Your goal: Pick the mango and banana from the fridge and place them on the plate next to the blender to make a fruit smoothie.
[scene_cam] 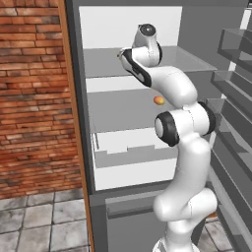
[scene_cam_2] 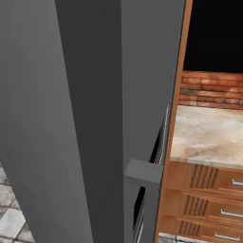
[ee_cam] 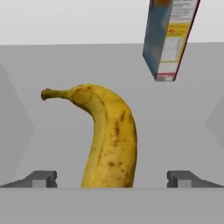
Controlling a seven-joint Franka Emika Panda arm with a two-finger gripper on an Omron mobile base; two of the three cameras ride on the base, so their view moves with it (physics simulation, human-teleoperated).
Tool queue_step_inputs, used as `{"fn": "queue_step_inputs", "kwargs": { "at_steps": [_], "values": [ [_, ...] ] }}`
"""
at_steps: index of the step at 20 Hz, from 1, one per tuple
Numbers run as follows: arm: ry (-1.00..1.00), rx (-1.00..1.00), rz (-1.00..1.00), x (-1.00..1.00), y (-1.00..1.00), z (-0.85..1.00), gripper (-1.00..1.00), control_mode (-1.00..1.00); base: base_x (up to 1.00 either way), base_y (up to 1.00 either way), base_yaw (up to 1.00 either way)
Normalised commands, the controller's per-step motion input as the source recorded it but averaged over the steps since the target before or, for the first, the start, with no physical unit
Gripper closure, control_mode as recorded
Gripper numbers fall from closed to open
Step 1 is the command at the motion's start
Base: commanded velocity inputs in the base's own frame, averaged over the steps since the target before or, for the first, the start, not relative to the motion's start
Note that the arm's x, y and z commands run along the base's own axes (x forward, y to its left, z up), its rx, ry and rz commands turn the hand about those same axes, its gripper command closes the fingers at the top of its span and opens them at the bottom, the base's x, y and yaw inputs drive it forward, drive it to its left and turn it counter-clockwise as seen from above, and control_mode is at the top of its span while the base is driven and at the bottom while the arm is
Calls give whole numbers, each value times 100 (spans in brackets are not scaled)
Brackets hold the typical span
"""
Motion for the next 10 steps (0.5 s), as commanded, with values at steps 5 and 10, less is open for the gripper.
{"fn": "queue_step_inputs", "kwargs": {
  "at_steps": [5,10],
  "values": [
    [6,0,0,42,0,0,-100,-100,0,0,0],
    [3,0,0,27,0,-14,100,-100,0,0,0]
  ]
}}
